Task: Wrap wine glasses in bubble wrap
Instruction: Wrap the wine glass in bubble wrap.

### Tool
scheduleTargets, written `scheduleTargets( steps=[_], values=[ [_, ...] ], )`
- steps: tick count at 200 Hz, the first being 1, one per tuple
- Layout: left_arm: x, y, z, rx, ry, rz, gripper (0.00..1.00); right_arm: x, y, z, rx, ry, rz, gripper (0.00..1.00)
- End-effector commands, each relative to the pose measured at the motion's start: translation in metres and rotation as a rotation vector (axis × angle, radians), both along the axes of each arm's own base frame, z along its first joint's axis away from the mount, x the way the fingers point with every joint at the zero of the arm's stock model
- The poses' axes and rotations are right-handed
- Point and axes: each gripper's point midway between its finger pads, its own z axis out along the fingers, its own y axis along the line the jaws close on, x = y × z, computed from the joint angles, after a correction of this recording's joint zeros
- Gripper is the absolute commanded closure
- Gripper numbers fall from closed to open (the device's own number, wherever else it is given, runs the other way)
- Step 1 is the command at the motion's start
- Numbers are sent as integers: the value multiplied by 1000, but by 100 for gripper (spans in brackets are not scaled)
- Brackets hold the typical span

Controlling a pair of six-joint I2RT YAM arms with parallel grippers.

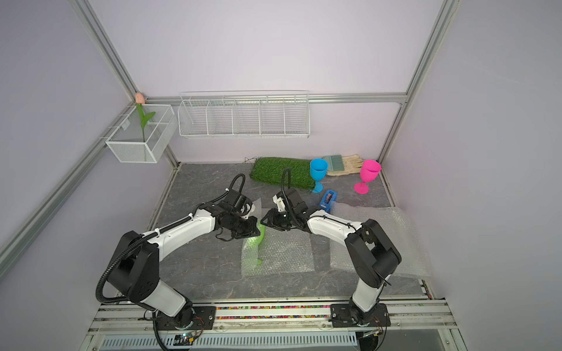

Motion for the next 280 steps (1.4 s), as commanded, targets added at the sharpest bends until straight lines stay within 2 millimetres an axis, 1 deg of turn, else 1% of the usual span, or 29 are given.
scheduleTargets(
  steps=[1,23,34,56,71,86,99,104,130,139,152,166,207,211,215,236,254,280],
  values=[
    [6,-9,9,-32,-15,-3,100,0,15,1,98,41,27,64],
    [6,-10,10,-37,-11,-6,100,0,19,-7,117,65,34,66],
    [5,-10,11,-39,-11,-7,100,0,18,-13,106,81,31,67],
    [6,-10,11,-37,-12,-3,100,-2,18,-18,103,93,32,72],
    [6,-10,12,-37,-14,0,100,-2,17,-18,101,91,29,79],
    [6,-7,13,-25,-17,8,100,-2,15,-20,88,89,22,88],
    [8,-1,18,3,-30,24,100,-3,11,-24,63,88,19,92],
    [9,0,22,10,-39,28,94,-3,9,-26,52,90,19,93],
    [14,13,44,71,-96,57,54,-4,-2,-35,-4,88,14,93],
    [15,17,50,93,-104,58,46,-4,-6,-37,-27,86,13,93],
    [17,23,52,135,-107,59,39,-6,-11,-41,-56,86,11,93],
    [18,27,48,175,-100,50,33,-7,-17,-45,-76,89,6,93],
    [20,23,32,225,-57,7,14,-7,-28,-53,-114,95,-8,93],
    [21,22,31,230,-55,4,9,-7,-30,-54,-119,96,-9,93],
    [22,21,29,233,-53,2,7,-7,-31,-54,-123,97,-10,93],
    [24,15,19,260,-36,-8,3,-5,-35,-57,-134,97,-14,93],
    [27,16,9,318,-29,-11,0,-4,-38,-58,-135,97,-21,93],
    [31,13,-6,355,-14,-4,1,-3,-40,-59,-134,98,-23,93]
  ],
)
